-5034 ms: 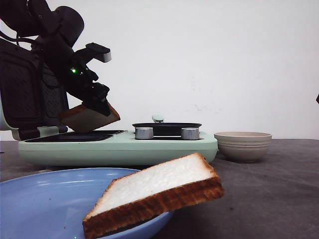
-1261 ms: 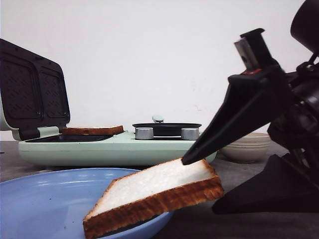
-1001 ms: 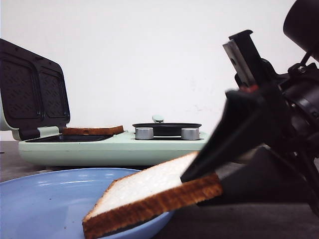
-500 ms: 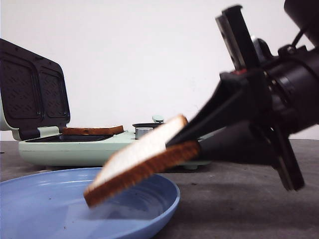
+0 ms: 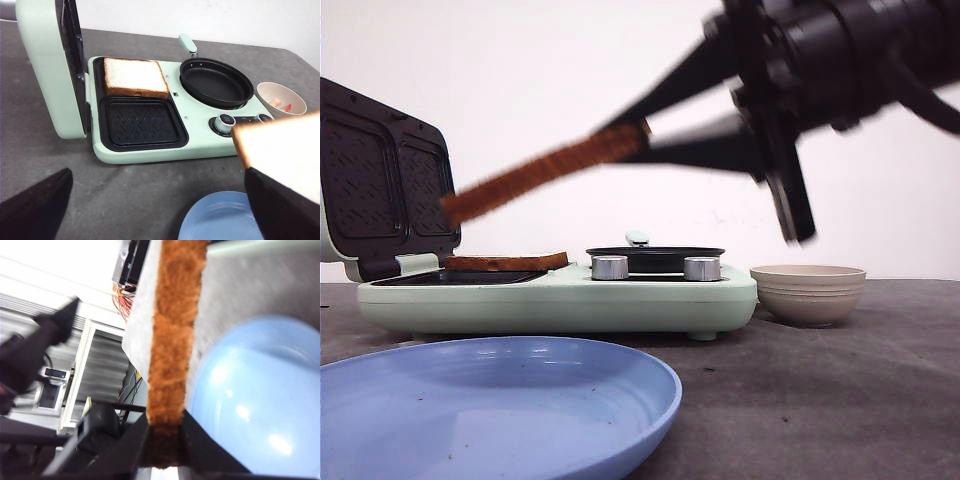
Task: Make breakfast with bread and shrimp
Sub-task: 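Carry the bread slice with the right gripper over the nearer press plate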
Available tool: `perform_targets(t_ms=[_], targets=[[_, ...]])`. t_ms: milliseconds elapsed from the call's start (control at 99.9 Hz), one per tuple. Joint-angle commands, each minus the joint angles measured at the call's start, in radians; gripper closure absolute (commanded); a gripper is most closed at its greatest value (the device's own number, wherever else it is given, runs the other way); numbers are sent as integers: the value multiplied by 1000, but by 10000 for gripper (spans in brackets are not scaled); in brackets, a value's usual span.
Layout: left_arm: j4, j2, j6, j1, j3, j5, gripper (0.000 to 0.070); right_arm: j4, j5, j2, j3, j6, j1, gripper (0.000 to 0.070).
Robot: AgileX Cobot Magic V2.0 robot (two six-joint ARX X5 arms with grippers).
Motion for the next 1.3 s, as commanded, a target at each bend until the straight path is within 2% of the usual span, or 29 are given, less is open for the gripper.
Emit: perform_targets(t_ms=[0, 110, 250, 791, 1041, 1291], targets=[[11, -1, 11, 0, 4, -2, 0, -53, 6, 24, 68, -68, 6, 700], [11, -1, 11, 0, 4, -2, 0, -140, 5, 73, 179, -124, -1, 700], [11, -1, 11, 0, 4, -2, 0, -186, -1, 169, 305, -152, -10, 700], [12, -1, 10, 0, 4, -2, 0, -213, -31, 628, 750, -118, -16, 700], [12, -1, 10, 0, 4, -2, 0, -211, -47, 764, 862, -75, -17, 700], [11, -1, 10, 0, 4, -2, 0, -217, -19, 815, 868, -72, -17, 700]])
